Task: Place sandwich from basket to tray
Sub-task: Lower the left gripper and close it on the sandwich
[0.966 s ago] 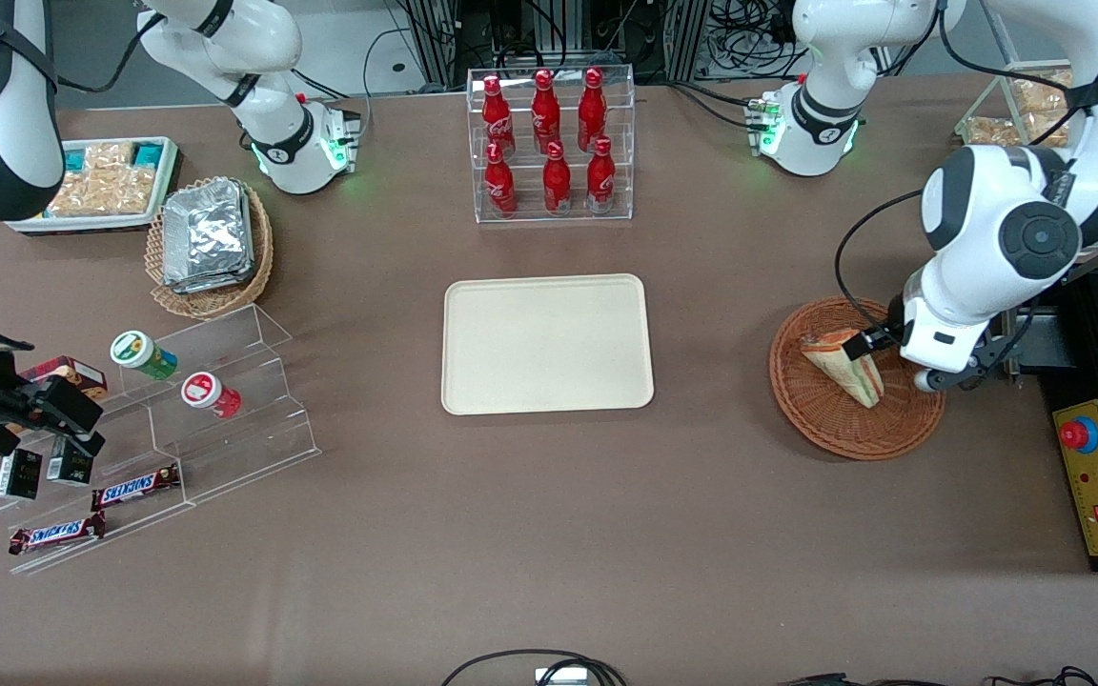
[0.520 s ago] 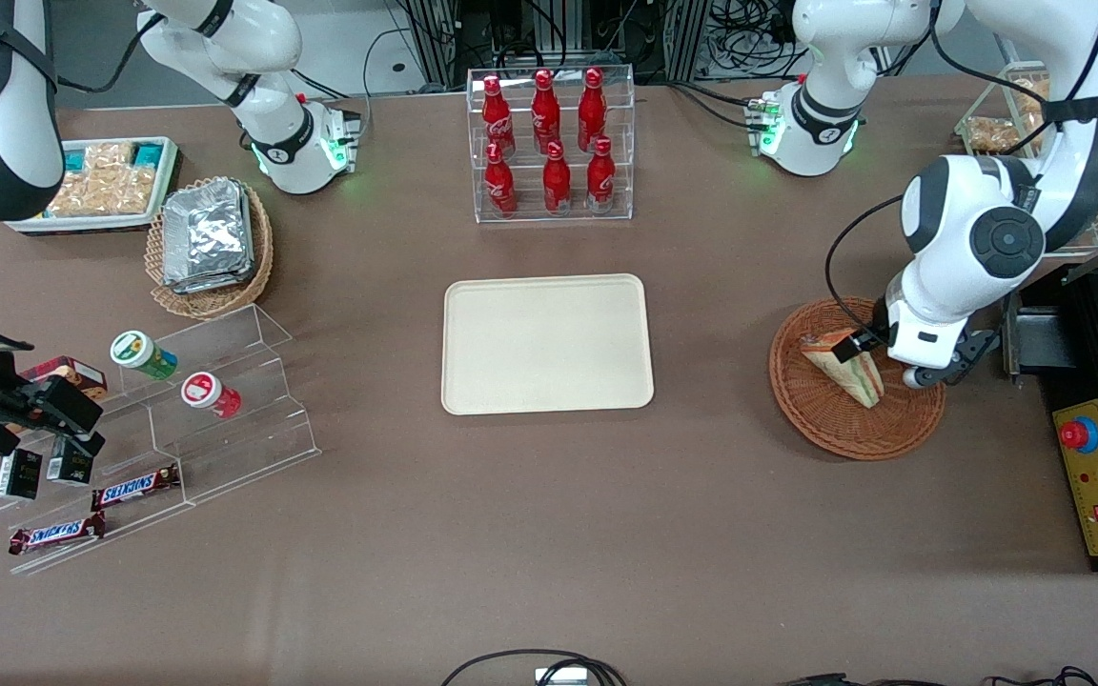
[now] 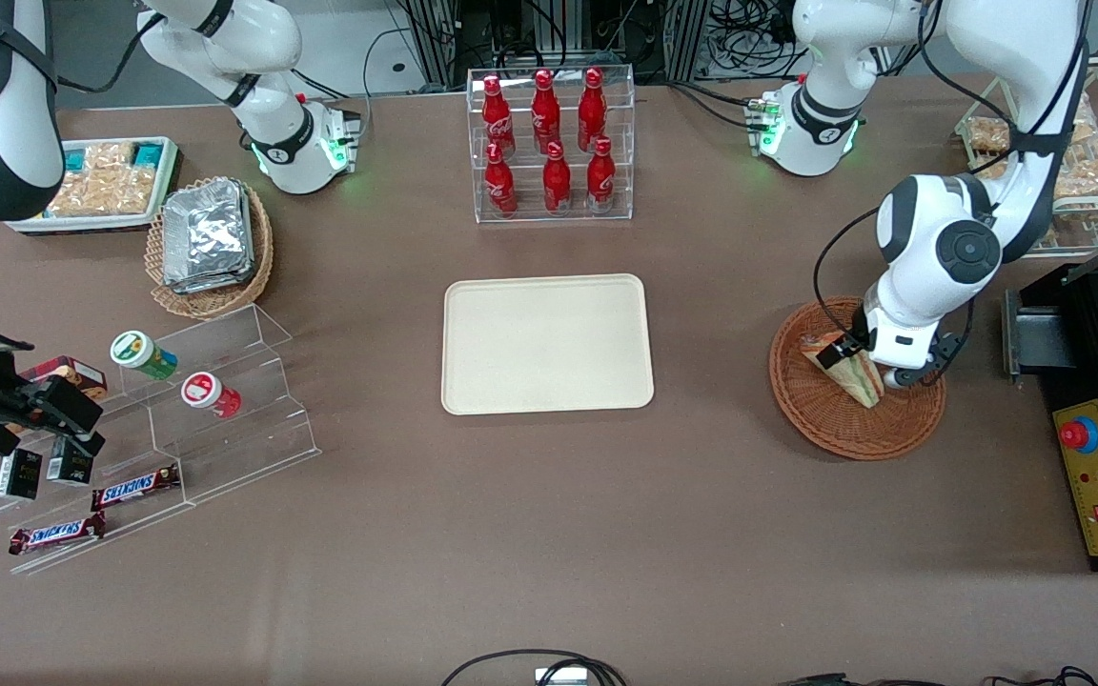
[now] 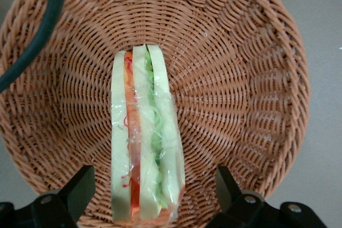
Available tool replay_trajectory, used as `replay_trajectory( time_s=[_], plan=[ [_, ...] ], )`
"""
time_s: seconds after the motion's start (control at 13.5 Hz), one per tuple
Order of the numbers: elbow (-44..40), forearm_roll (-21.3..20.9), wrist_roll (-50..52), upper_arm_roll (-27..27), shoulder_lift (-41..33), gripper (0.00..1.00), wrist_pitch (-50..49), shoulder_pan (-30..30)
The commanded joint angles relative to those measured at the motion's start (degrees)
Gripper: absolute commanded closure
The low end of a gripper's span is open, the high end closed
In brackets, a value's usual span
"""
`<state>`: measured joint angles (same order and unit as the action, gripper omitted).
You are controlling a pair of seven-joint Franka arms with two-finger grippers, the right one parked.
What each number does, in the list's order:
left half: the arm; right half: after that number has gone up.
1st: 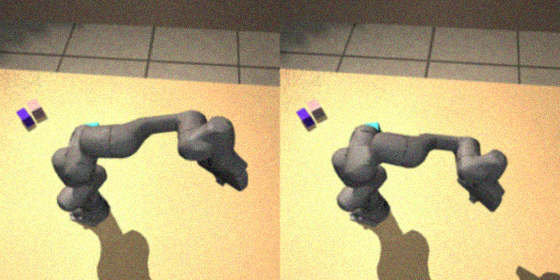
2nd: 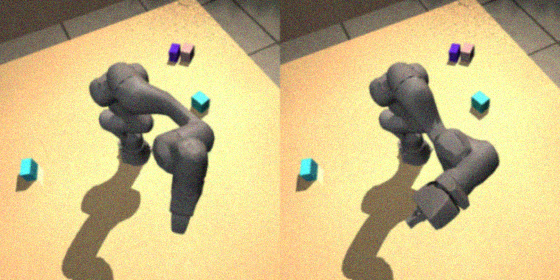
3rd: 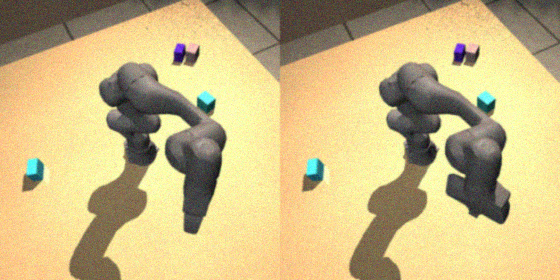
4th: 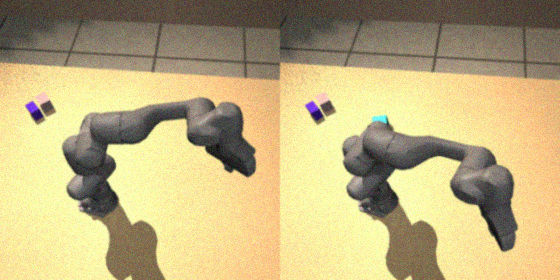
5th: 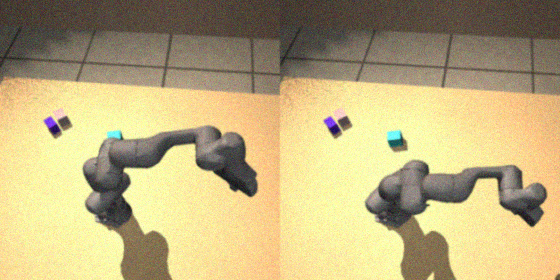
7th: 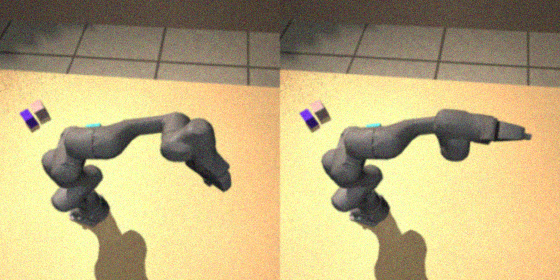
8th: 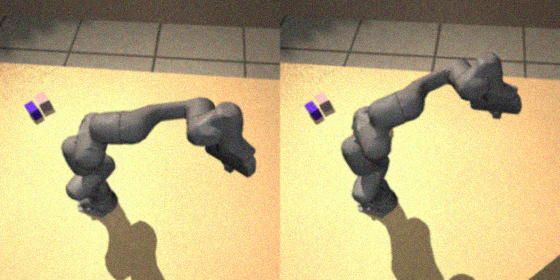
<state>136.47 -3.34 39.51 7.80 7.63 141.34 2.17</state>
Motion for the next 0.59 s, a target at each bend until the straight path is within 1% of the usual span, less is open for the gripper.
replay_trajectory(
  time_s=[0.0,0.15,0.22,0.3,0.37,0.45,0.52],
  plan=[
    [0.6,-1.0,2.1,0.0,2.5,0.00,4.3,0.4],
    [0.7,-1.0,2.1,-0.2,3.4,0.00,5.2,0.4],
    [0.7,-1.0,2.1,-0.2,3.6,0.02,5.2,0.4],
    [0.7,-1.0,2.1,-0.2,3.8,0.23,5.2,0.5],
    [0.7,-1.0,2.1,-0.2,4.1,0.67,5.2,0.5],
    [0.7,-1.0,2.1,-0.2,4.2,0.96,5.2,0.5],
    [0.6,-1.0,2.1,-0.2,4.2,1.00,5.2,0.5]
  ],
)
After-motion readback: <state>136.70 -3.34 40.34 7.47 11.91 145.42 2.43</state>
